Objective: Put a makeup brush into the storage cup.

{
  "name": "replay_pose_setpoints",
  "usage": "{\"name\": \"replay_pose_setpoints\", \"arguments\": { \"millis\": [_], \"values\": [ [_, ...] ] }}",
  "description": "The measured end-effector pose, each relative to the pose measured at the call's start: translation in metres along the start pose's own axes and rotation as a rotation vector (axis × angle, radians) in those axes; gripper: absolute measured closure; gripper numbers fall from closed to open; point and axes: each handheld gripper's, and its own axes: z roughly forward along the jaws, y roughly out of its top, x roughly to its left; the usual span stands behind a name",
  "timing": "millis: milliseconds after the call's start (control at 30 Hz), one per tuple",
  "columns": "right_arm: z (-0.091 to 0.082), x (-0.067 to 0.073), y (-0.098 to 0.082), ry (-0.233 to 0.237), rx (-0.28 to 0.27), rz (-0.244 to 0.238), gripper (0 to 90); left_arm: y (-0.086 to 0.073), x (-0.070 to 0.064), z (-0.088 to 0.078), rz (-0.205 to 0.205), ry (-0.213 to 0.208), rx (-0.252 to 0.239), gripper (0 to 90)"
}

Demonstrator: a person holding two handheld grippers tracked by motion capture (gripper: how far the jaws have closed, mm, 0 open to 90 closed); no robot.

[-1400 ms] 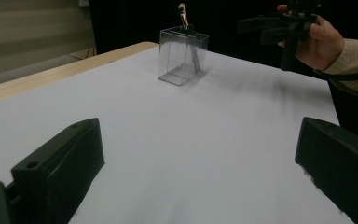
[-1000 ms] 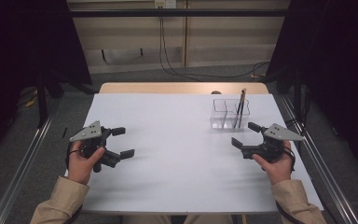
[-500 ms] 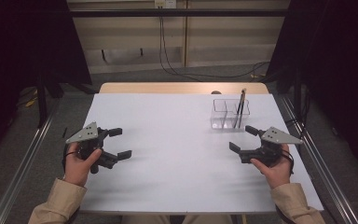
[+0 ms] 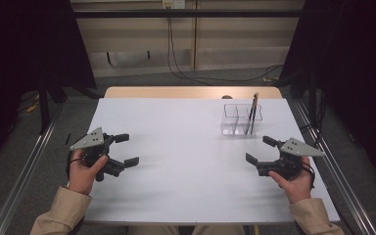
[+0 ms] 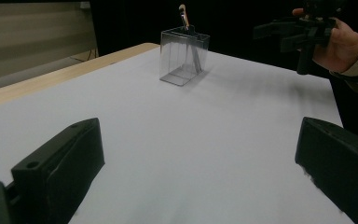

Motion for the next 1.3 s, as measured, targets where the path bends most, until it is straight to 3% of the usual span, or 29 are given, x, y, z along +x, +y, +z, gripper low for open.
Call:
{"name": "replay_pose_setpoints", "arguments": {
  "millis": [1300],
  "values": [
    [-0.024,0.002,-0.014,-0.009,0.035,-0.009,6.5,-0.001,-0.001,-0.010,0.010,0.024,-0.003,1.0]
  ]
}}
